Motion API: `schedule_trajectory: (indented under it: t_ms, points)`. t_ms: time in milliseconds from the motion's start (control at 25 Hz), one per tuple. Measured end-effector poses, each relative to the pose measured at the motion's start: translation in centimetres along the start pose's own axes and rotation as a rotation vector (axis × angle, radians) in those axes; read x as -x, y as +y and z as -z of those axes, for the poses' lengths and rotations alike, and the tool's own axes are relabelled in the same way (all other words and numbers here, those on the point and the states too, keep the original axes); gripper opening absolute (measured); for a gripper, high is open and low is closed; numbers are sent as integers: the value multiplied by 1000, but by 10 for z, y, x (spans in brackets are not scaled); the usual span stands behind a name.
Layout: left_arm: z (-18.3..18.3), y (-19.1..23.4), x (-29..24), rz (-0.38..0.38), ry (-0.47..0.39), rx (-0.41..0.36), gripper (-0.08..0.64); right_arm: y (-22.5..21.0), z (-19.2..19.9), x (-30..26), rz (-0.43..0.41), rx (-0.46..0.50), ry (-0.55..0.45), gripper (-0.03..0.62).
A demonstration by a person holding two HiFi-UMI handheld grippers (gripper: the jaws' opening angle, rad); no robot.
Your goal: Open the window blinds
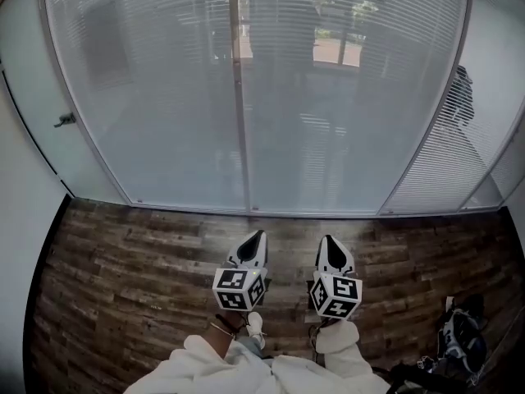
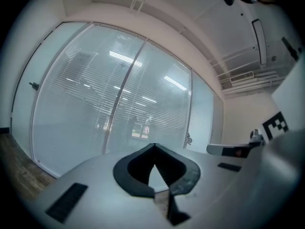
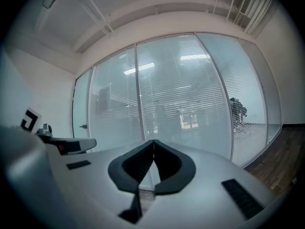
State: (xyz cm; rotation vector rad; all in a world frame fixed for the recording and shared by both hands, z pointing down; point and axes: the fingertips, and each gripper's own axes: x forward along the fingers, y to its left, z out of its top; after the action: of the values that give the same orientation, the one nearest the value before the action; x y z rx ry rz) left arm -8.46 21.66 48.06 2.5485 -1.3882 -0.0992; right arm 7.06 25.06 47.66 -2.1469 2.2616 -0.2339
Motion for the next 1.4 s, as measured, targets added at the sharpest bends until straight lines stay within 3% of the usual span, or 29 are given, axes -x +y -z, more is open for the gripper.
schedule_trajectory:
  t_ms: [360,640,960,1400]
  points:
    - [-53,82,-132,32,-13,-30,0,-3,-41,-159,16,-3,-50,11]
    - [-60,139,-191,25,12,-38,0,0,-42,-236,31,-7,-28,11]
    - [-55,160,-244,30,30,-23,0,-17,-40,-294,39,-15,-11,12]
    - [-62,172,-362,-22,31,-13,0,-67,-62,-410,-35,-11,-13,11]
